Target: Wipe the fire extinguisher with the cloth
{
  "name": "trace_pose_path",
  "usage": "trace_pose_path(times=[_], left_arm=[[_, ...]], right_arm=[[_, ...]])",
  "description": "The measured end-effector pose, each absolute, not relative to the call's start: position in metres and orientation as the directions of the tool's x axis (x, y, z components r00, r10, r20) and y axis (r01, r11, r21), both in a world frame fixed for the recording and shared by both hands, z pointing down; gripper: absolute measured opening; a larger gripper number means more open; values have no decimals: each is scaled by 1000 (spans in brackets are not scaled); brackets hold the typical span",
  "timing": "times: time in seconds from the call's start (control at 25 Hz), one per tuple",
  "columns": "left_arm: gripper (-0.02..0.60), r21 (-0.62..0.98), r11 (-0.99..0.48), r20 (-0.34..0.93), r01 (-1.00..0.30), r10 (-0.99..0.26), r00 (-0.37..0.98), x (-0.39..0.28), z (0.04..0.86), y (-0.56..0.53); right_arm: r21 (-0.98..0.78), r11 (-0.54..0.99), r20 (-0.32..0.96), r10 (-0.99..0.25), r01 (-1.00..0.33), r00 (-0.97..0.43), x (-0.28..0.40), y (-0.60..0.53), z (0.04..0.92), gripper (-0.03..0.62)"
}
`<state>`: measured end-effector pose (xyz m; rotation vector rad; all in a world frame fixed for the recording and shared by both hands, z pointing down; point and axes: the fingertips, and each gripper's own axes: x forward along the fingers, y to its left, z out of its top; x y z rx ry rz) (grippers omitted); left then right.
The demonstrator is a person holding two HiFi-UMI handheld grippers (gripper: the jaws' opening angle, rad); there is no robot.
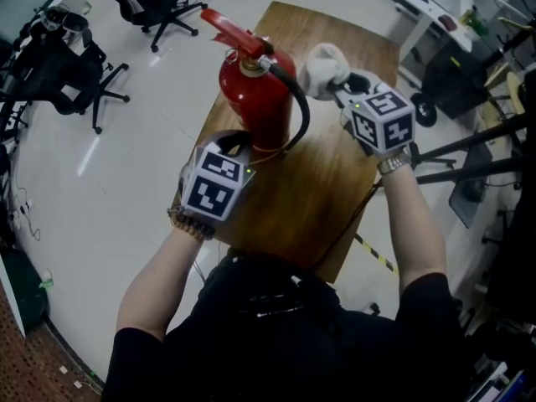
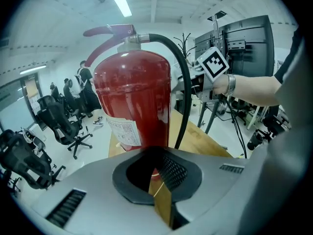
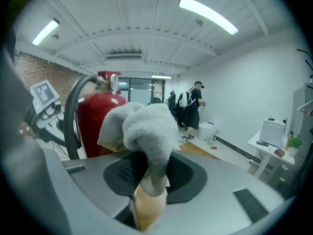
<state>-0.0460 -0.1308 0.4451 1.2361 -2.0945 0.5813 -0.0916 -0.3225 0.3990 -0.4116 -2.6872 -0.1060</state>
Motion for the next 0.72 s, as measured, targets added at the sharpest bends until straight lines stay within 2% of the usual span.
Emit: trace_pose_path(times=[0.12, 0.2, 0.56, 0.72], left_arm=[[-2, -61, 466, 706, -883, -605, -368, -46, 441, -126], [-2, -64, 466, 706, -882, -603, -371, -46, 440, -123], [-2, -76, 408, 702, -910, -626, -339, -44, 432, -118], [-2, -87, 370, 696, -925, -641, -322, -46, 421, -120]], right_arm=[[19, 949, 316, 292, 314, -903, -93, -311, 367, 110], [50, 948, 301, 286, 315, -910, -93, -306, 363, 110], [163, 938, 330, 242, 307, -912, -88, -307, 329, 112], [215, 904, 368, 275, 369, -888, -93, -306, 298, 112]])
